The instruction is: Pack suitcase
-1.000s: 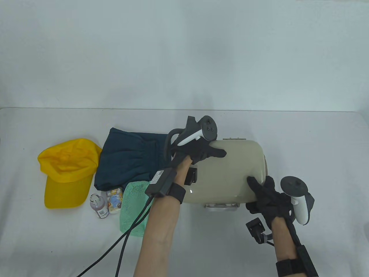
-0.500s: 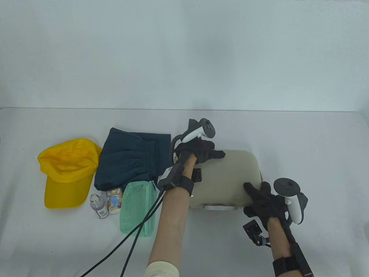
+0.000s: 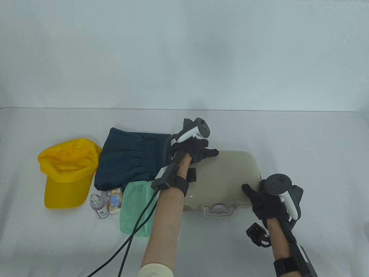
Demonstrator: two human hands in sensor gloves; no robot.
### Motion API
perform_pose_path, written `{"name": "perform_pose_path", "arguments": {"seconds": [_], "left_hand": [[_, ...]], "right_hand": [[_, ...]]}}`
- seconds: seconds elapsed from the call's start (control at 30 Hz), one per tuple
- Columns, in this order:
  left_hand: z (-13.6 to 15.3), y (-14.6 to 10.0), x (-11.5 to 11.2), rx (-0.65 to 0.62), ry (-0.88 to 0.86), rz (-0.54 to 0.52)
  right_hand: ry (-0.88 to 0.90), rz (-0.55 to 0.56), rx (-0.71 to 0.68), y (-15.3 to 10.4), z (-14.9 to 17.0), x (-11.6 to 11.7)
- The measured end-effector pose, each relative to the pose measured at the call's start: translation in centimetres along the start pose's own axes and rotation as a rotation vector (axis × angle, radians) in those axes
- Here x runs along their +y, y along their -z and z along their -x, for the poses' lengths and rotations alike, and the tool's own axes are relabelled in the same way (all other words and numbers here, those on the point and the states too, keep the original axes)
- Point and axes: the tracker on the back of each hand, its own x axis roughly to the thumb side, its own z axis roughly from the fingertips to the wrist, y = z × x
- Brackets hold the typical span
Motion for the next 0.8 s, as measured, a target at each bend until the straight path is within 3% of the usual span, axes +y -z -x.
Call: {"name": "perform_pose_path", "arguments": {"seconds": [0.13,0.2,0.3,0.37,0.5,0.7,0.8], "left_hand": [[1.4,-1.5,-0.5,-0.008,0.0,-0.014],[2.1,-1.8,-1.3,-0.009,-0.011,-0.01],[2.8,-1.9,-2.3,-0.009,-0.045,0.005],[3.1,-1.9,-2.7,-0.029,-0.093,-0.016],[3.4,-1.9,-3.1,-0.04,-0.095,-0.023],[3.8,-1.7,-3.4,-0.057,-0.157,0.008],[4.0,-1.5,-3.5,-0.072,-0.184,0.02]], "right_hand": [[-0.169,0.097,-0.093,-2.2,-2.6,-1.3],[-0.208,0.089,-0.137,-3.1,-4.0,-1.4],[-0.213,-0.055,-0.186,-3.6,-5.3,-0.5],[-0.169,-0.207,-0.194,-3.4,-5.7,0.9],[-0.102,-0.405,-0.154,-2.3,-5.0,3.9],[0.026,-0.531,-0.07,-0.7,-3.2,6.3],[0.104,-0.535,-0.058,-0.4,-3.0,6.8]]}}
